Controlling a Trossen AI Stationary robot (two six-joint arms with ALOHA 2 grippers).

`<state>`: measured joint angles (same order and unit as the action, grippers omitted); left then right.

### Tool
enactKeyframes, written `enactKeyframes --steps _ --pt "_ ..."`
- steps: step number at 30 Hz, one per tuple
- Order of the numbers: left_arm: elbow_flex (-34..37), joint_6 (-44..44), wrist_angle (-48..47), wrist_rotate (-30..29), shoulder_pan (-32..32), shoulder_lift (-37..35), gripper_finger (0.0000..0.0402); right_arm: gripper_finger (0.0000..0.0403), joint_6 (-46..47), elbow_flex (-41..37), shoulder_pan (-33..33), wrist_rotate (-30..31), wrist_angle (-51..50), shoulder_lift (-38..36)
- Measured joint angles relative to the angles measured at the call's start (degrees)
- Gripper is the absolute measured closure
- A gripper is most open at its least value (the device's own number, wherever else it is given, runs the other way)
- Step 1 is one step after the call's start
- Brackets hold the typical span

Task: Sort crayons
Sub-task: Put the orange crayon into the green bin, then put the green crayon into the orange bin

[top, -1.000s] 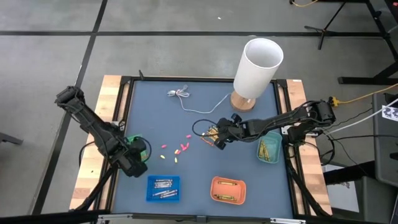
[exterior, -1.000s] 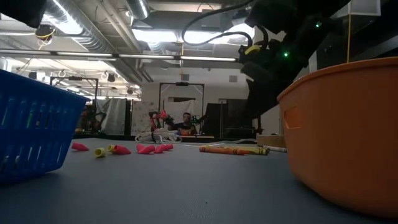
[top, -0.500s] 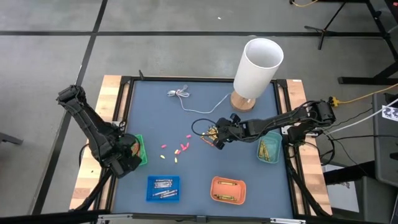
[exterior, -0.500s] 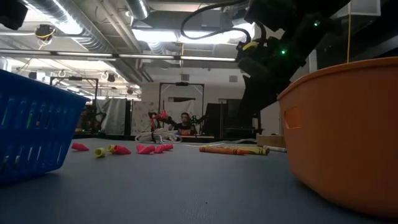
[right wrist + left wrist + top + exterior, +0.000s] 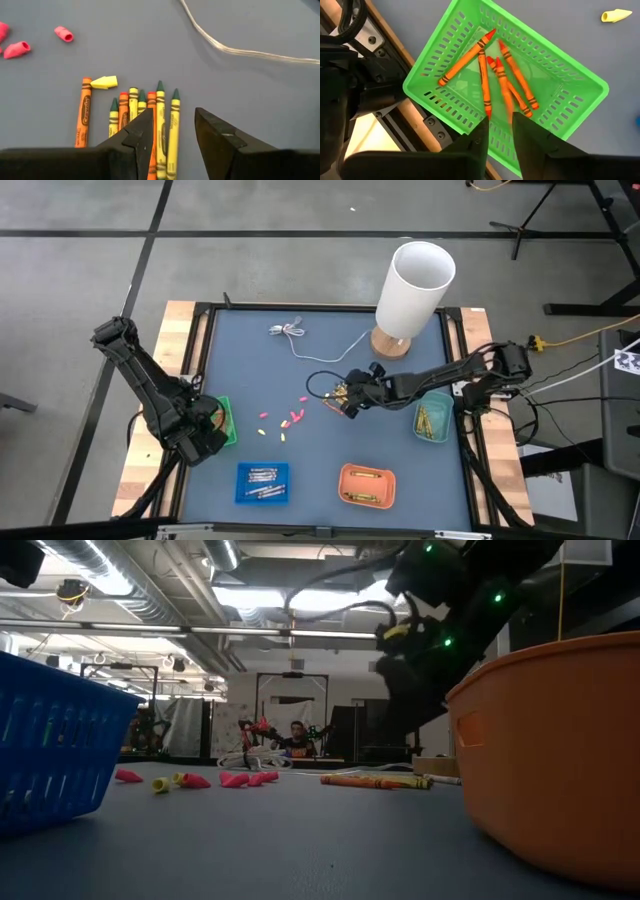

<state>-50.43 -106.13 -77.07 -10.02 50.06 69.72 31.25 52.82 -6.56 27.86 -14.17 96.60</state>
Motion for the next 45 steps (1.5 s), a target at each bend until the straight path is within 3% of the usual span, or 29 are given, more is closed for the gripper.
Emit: enactKeyframes --steps 8,21,45 --pt "0.0 0.1 0.6 -1.3 0.0 0.0 0.0315 0.026 0.0 0.0 3.4 -0.6 1.2 4.2" --pt "0.0 0.1 0.7 -3.0 0.0 0.0 0.0315 0.026 0.0 0.0 6.6 -9.4 1.3 4.4" --pt "0.0 0.2 1.3 -3.0 0.0 0.0 0.0317 0.0262 0.0 0.1 6.6 -9.0 3.3 7.5"
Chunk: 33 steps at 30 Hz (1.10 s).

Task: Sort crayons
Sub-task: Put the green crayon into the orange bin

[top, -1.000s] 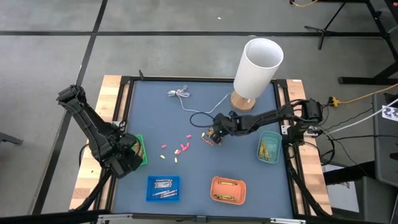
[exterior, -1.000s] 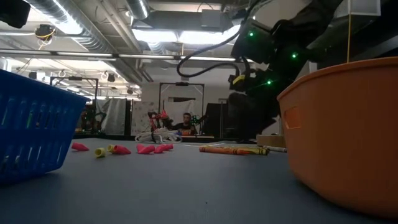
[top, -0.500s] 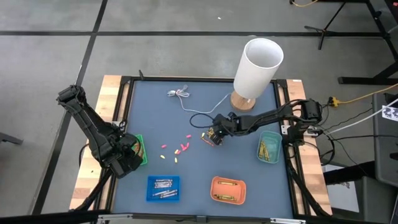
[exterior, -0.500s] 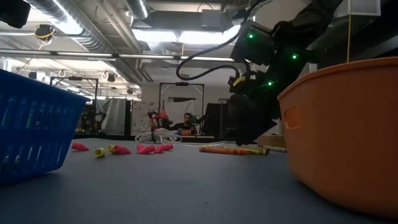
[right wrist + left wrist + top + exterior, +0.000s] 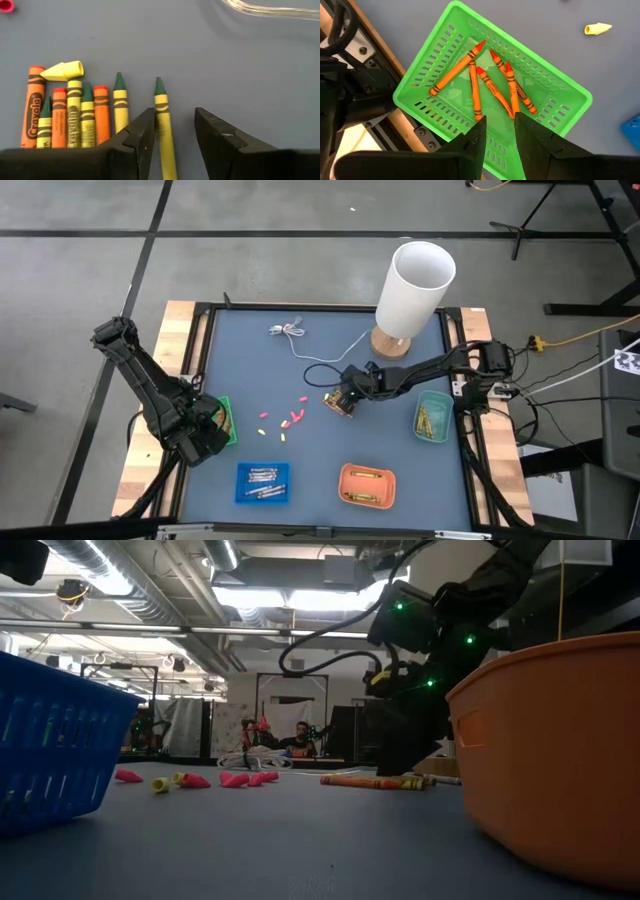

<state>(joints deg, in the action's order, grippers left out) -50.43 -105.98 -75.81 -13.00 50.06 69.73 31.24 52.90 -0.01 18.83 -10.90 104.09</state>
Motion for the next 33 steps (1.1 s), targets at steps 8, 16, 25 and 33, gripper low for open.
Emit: enactKeyframes --steps 8,16,25,33 --pt "0.0 0.0 0.1 -1.8 0.0 0.0 0.0317 0.0334 0.0 0.0 0.0 -0.5 0.6 0.0" --pt "0.0 0.1 0.8 -18.9 -0.1 0.0 0.0316 0.039 -1.0 0.0 0.0 -1.4 0.5 -0.1" --pt "0.0 12.4 9.4 -36.4 -0.1 0.0 0.0315 0.0393 -2.0 3.3 0.0 -9.1 -4.1 -0.4" --pt "0.0 26.8 18.9 -41.7 -0.3 0.0 0.0315 0.0397 -3.2 11.4 0.0 -13.7 -11.9 -0.8"
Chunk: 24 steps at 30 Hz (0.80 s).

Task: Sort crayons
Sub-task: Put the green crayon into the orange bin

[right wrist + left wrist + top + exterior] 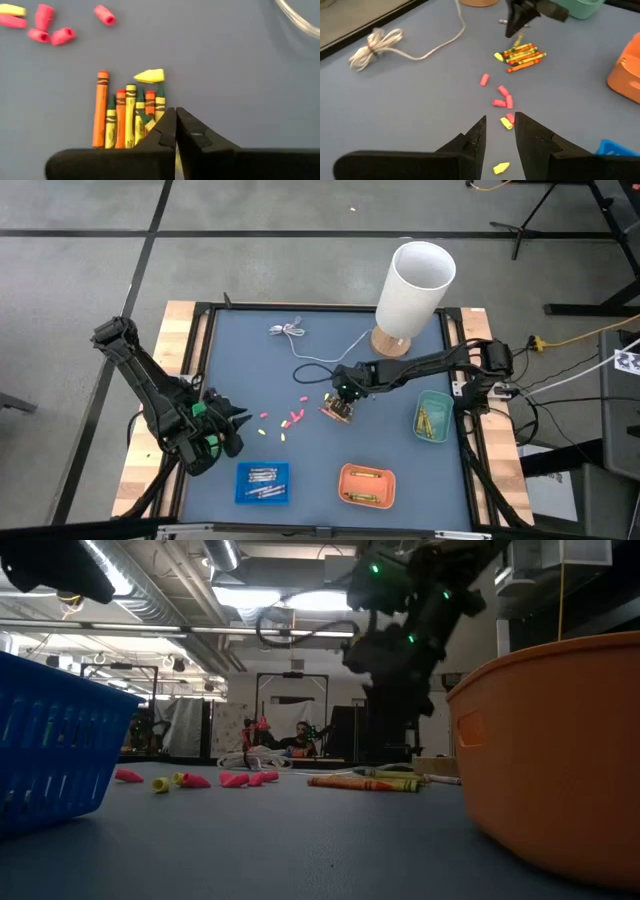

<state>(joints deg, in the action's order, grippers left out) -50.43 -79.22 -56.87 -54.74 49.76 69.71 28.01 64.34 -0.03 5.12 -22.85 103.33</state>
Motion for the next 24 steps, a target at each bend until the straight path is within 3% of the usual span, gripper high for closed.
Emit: enactKeyframes --steps 8,17,24 --pt "0.0 8.0 3.8 0.0 -2.9 0.0 0.0315 0.0398 -3.3 9.2 -1.3 -3.3 -9.1 -0.1" --pt "0.0 13.6 4.0 0.1 -6.2 0.0 0.0315 0.0393 -10.0 9.4 -1.8 -0.5 -10.4 0.5" --pt "0.0 13.9 3.9 1.2 -8.0 0.0 0.0315 0.0341 -16.2 9.4 2.2 1.8 -9.8 0.8"
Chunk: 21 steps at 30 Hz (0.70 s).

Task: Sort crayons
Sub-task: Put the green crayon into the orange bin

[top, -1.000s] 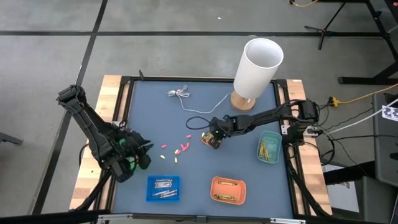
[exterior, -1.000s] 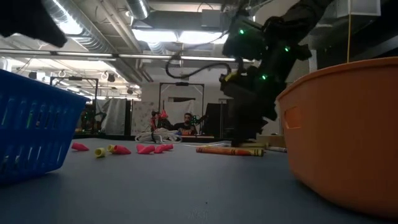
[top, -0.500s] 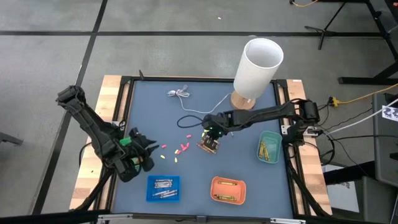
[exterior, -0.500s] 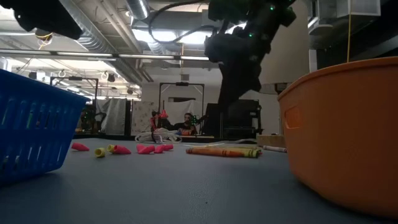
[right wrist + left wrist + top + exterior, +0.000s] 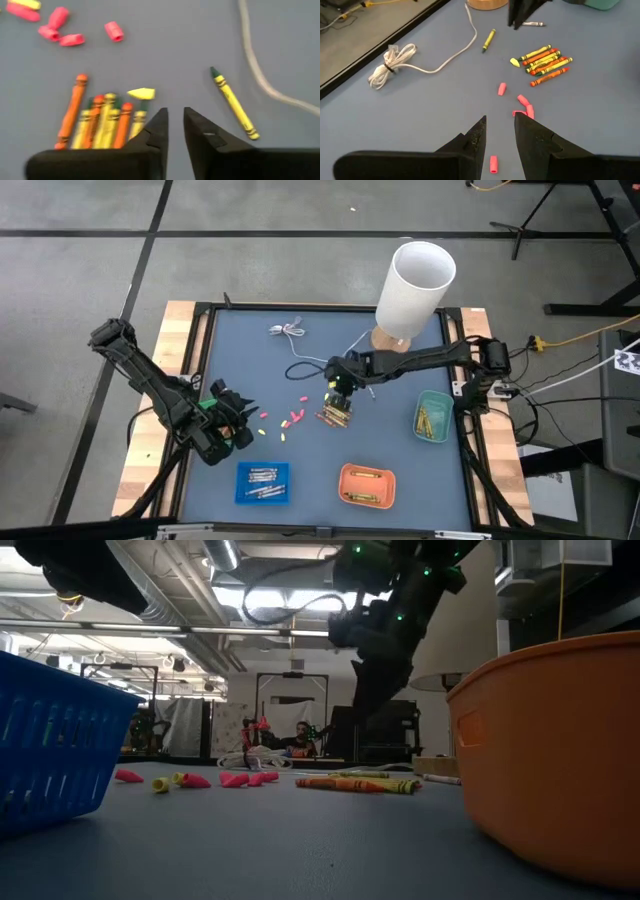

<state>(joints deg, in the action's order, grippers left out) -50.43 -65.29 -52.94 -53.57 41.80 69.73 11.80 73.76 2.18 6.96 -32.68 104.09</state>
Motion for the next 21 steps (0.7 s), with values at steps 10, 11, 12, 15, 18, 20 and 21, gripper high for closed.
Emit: enactKeyframes --steps 10,11,12,15,18,20,21 --pt "0.0 0.0 0.0 0.7 -0.8 0.0 0.0315 0.0255 -7.7 0.0 9.4 -0.6 0.1 0.0" --pt "0.0 0.0 0.0 0.7 -0.8 0.0 0.0315 0.0253 -8.4 0.0 10.2 -1.1 0.1 0.0" --pt "0.0 0.0 0.0 0.7 -0.8 0.0 0.0315 0.0252 -9.3 0.0 11.0 -1.8 0.1 0.0" --pt "0.0 0.0 0.0 0.7 -0.8 0.0 0.0315 0.0253 -11.3 0.0 12.8 -3.8 0.2 0.0" --pt "0.0 0.0 0.0 0.7 -0.8 0.0 0.0315 0.0256 -12.3 0.0 14.3 -5.6 0.2 0.0" --pt "0.0 0.0 0.0 0.7 -0.8 0.0 0.0315 0.0257 -12.3 0.0 15.2 -6.8 0.1 0.1" --pt "0.0 0.0 0.0 0.7 -0.8 0.0 0.0315 0.0258 -12.3 0.0 15.5 -7.4 0.2 0.5"
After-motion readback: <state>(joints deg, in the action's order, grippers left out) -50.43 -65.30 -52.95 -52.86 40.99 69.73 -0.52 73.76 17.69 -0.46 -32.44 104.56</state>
